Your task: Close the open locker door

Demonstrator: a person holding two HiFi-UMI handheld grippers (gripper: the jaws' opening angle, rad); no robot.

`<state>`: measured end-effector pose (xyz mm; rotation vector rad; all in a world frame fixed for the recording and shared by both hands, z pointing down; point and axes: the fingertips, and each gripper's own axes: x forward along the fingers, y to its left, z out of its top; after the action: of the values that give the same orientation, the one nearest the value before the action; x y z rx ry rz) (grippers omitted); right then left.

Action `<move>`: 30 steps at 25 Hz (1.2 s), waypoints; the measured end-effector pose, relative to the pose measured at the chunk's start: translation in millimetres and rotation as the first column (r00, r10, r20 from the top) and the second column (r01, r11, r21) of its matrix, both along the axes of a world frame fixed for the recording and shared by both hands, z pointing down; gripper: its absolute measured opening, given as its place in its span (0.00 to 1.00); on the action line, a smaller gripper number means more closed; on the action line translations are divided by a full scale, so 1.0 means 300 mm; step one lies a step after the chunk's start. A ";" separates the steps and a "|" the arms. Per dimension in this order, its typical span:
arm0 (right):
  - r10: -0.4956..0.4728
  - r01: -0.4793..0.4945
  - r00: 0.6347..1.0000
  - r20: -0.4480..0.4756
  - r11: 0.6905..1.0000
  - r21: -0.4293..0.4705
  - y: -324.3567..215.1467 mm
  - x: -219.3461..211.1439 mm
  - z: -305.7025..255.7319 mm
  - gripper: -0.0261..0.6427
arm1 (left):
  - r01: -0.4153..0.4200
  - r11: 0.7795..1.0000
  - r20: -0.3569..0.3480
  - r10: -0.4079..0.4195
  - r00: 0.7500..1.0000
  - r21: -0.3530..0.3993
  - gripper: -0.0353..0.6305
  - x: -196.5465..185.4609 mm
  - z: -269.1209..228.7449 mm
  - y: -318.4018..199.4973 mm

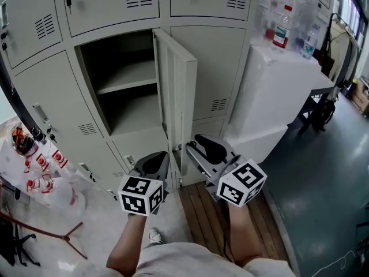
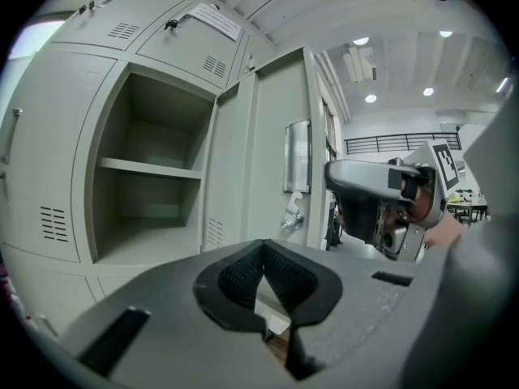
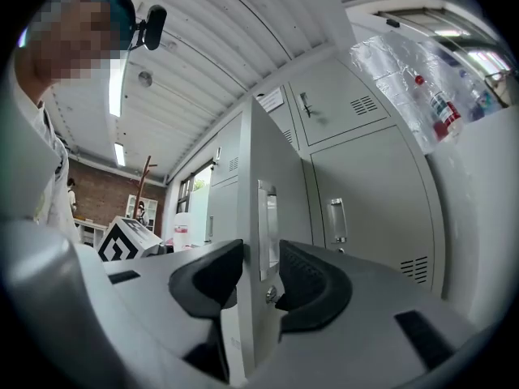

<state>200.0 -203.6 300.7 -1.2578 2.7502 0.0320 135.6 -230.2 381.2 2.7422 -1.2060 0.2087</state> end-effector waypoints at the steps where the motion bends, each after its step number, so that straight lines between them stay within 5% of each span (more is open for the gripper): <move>1: -0.009 0.009 1.000 -0.011 1.000 0.004 0.001 -0.013 0.000 0.25 | 0.002 1.000 0.000 -0.002 1.000 -0.001 0.06 -0.004 0.001 0.001; 20: -0.138 0.145 0.983 -0.118 0.988 0.051 0.001 -0.259 -0.013 0.21 | 0.101 0.995 -0.002 -0.101 0.995 -0.006 0.06 -0.183 0.004 0.004; 30: -0.127 0.139 0.981 -0.147 0.988 0.075 -0.015 -0.367 -0.014 0.19 | 0.151 0.988 -0.009 -0.151 0.988 -0.011 0.06 -0.316 0.010 0.001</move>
<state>89.8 -208.2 296.5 -1.0886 2.9125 0.2325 40.9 -230.0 384.1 2.6250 -1.3985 0.1841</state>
